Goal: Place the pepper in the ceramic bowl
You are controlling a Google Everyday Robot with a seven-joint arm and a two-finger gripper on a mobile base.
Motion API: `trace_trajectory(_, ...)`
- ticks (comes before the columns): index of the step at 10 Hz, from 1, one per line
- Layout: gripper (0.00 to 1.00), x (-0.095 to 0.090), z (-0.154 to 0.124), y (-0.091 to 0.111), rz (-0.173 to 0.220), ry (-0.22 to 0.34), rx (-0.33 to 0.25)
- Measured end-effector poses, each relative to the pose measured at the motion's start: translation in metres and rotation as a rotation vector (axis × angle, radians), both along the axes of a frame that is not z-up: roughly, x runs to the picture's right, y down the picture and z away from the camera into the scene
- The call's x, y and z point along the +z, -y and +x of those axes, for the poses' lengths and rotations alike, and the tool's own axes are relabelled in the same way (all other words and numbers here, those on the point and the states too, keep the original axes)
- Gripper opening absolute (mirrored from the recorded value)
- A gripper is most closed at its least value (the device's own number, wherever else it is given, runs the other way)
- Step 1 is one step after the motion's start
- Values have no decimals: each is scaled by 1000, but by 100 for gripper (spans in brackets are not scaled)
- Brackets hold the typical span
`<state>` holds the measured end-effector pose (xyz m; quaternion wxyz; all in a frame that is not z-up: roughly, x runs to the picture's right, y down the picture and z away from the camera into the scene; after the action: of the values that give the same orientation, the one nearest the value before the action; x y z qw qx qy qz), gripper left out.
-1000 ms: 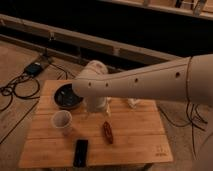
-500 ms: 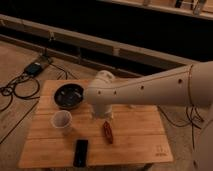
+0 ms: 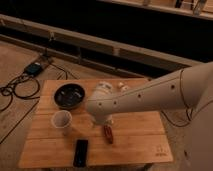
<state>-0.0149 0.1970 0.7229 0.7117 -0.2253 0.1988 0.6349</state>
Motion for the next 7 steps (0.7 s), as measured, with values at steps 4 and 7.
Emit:
trace_trajectory(4, 65, 16, 4, -22, -4, 4, -19)
trace_trajectory(7, 65, 33, 7, -37, -25, 4, -16)
